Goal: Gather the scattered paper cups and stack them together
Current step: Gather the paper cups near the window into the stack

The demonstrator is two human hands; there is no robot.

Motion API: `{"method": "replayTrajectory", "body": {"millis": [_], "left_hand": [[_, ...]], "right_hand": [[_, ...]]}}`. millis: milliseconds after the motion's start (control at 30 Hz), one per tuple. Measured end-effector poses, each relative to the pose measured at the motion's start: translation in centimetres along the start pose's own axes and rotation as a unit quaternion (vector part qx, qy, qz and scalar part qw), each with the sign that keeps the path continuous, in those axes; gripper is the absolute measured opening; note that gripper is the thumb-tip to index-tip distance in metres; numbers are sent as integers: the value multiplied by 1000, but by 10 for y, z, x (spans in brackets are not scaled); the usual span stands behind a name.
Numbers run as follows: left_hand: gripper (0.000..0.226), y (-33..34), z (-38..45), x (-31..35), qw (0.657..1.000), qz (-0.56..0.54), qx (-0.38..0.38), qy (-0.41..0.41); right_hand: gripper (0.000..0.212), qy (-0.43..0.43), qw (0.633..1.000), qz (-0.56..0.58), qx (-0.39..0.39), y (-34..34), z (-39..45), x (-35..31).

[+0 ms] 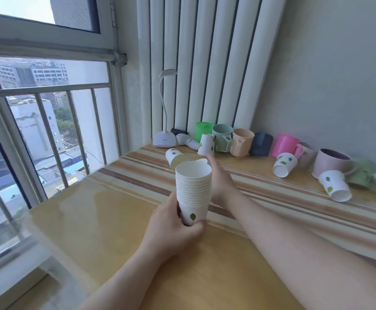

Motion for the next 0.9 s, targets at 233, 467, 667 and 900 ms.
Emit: {"method": "replayTrajectory", "body": {"millis": [233,467,667,900], "left_hand": [[39,2,-2,5,996,66,-56,-21],[41,3,-4,4,994,91,-52,-35],[73,-14,2,-3,986,-34,-165,-18],[61,-147,99,-60,943,-118,241,-199]], "right_hand": [[45,-52,889,435,132,-50,-67,-41],[67,-163,950,262,48,-35,-93,-73],[75,-147,985,86,31,-11,-102,-57],[143,-141,970,196,-12,42,-107,-1]]}}
Point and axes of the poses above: each hand's wrist, its own z-axis towards the middle knuckle, its own y-axis out of the palm, x = y × z, the point moved 1 cm from there along z, towards the middle knuckle, and after that the axes turned 15 degrees about -x, right-handed, at the moved point
